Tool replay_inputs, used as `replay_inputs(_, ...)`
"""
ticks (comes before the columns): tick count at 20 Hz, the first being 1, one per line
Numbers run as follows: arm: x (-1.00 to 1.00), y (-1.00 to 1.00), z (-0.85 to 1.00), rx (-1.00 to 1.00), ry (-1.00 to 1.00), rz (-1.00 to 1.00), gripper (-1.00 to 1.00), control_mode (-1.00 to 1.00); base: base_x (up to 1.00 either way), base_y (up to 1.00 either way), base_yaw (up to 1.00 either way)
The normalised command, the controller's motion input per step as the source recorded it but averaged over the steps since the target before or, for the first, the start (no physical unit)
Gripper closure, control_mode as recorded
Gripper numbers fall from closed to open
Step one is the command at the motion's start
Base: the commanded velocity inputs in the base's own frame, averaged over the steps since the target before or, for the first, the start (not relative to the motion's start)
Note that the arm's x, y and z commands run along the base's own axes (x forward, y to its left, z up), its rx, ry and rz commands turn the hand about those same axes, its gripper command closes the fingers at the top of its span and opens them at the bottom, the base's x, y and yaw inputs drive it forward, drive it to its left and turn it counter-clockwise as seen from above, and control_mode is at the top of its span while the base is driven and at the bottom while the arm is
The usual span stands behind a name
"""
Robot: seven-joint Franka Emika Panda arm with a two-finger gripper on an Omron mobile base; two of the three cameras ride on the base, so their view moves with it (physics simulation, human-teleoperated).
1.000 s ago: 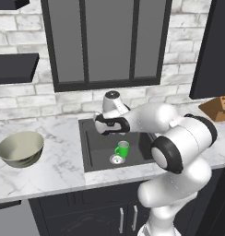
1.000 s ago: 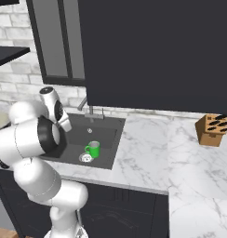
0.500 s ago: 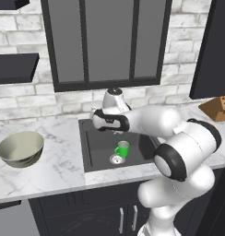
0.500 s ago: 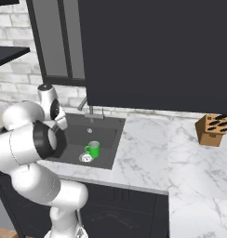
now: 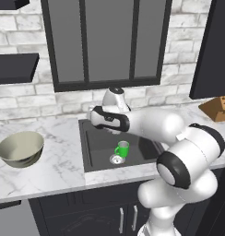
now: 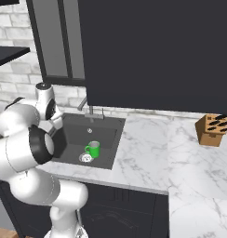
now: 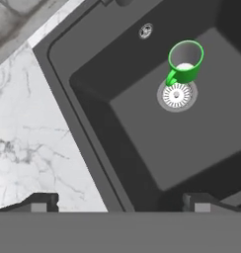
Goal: Pick the mug and place it in the sink. Pick the bowl and place it in the open cabinet and then close the cabinet.
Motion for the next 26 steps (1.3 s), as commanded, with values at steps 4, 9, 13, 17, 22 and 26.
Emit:
replay_inputs(4,-0.15,0.24,0.04,0.09,0.0,0.05,-1.0,-1.0,0.0,0.0,0.0)
replay_inputs(9,-0.18,0.25,0.04,0.09,0.0,0.05,-1.0,-1.0,0.0,0.0,0.0)
replay_inputs(13,-0.19,0.23,0.11,0.07,0.0,0.05,-1.0,-1.0,0.0,0.0,0.0)
replay_inputs(17,-0.13,0.25,0.13,0.07,0.0,0.04,-1.0,-1.0,0.0,0.0,0.0)
replay_inputs(22,-0.07,0.28,0.18,0.01,0.0,0.04,-1.0,-1.0,0.0,0.0,0.0)
replay_inputs(26,-0.05,0.36,0.05,0.0,0.0,0.03,-1.0,-1.0,0.0,0.0,0.0)
